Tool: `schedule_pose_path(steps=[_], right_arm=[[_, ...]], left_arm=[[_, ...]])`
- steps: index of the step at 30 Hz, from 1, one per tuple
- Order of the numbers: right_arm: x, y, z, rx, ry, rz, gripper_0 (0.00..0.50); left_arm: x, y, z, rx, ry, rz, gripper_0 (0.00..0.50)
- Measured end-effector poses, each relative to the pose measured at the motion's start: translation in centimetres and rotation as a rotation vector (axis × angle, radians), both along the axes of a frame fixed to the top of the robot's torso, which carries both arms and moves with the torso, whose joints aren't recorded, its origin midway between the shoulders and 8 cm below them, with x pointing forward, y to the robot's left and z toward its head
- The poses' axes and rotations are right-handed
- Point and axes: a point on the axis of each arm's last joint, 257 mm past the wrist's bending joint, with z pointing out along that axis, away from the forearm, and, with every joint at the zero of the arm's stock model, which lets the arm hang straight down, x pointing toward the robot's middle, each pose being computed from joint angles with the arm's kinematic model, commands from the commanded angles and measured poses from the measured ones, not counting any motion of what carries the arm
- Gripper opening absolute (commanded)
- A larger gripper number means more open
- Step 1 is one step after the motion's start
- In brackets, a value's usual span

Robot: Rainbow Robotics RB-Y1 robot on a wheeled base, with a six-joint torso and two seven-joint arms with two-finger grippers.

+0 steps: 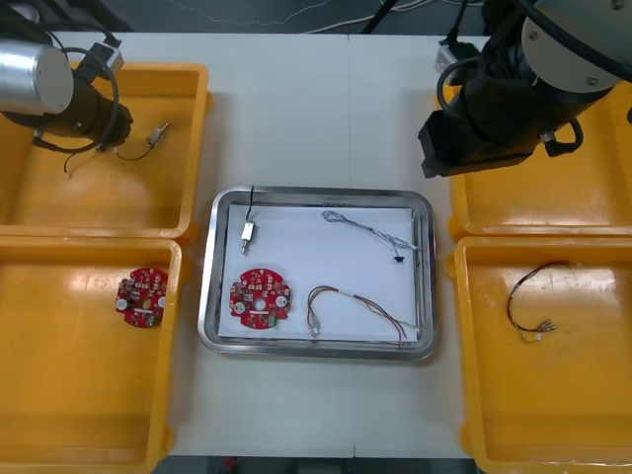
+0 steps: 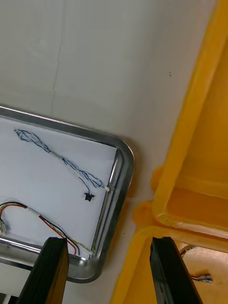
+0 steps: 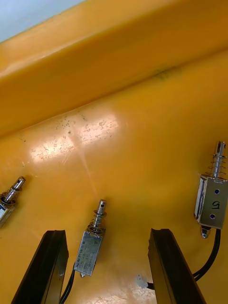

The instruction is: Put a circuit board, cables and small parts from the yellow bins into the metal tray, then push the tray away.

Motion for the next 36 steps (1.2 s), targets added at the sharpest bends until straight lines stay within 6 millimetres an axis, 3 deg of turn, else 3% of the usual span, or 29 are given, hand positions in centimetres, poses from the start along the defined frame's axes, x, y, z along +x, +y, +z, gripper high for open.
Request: schedule_pose_path(steps=[16, 32, 35, 36], right_arm=[[0.0, -8.3, 1.1, 0.070, -0.034, -0.187, 0.500], [-2.4, -16.1, -0.7, 0.102, -0.012, -0.360, 0.500], [-2.8, -17.0, -1.1, 0.118, -0.004, -0.385, 0.500], [-2.9, -17.2, -1.3, 0.121, -0.002, -0.392, 0.500]], left_arm=[[0.6, 2.7, -2.0, -0.007, -0.019, 0.055, 0.500], [0.4, 3.1, -2.7, -0.006, -0.002, 0.063, 0.500], [0.4, 3.1, -2.8, -0.007, -0.001, 0.063, 0.465], [0.4, 3.1, -2.8, -0.007, -0.001, 0.063, 0.426]])
